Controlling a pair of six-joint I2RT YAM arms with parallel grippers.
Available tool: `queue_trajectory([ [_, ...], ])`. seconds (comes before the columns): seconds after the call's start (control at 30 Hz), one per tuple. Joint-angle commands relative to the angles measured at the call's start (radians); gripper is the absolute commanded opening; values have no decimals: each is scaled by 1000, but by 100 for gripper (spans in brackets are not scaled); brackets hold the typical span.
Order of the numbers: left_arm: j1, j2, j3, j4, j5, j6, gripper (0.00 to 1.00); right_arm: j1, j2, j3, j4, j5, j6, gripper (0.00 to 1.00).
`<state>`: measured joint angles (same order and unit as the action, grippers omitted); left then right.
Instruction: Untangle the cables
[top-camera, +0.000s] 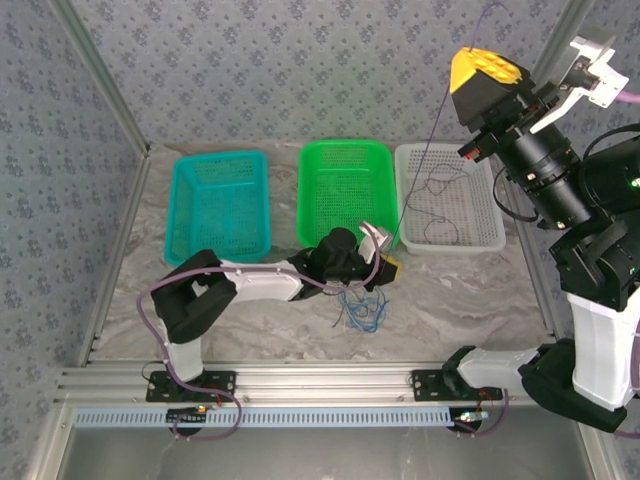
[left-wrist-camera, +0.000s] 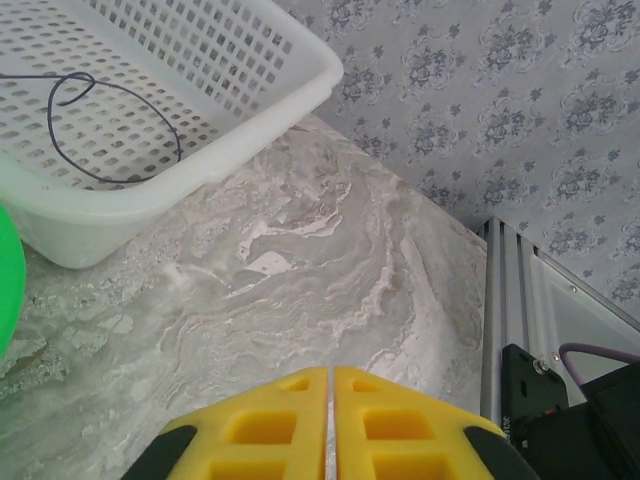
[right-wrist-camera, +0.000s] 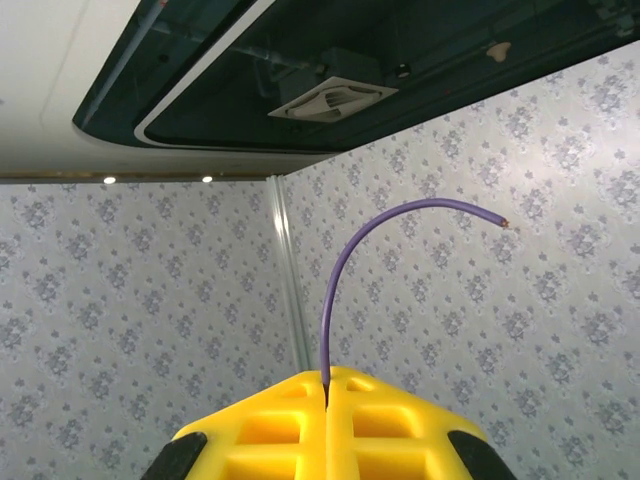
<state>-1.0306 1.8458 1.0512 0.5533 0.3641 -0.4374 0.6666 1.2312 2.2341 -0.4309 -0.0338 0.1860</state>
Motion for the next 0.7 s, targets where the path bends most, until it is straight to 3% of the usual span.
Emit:
queue_trajectory([
  [0.0,-9,51,-20,-34,-19,-25,17,-4,-18,63,77,47,-26,0],
  [0.43,-81,115,19,-34,-25,-40,31,-7,-9,85,110,80,-32,0],
  [0.5,-81,108,-2,-16,-36,-47,36,-7,-6,101,102,87,-41,0],
  [0.67,-81,71,-59,47,-57,-60,60,-7,-5,108,82,91,-52,0],
])
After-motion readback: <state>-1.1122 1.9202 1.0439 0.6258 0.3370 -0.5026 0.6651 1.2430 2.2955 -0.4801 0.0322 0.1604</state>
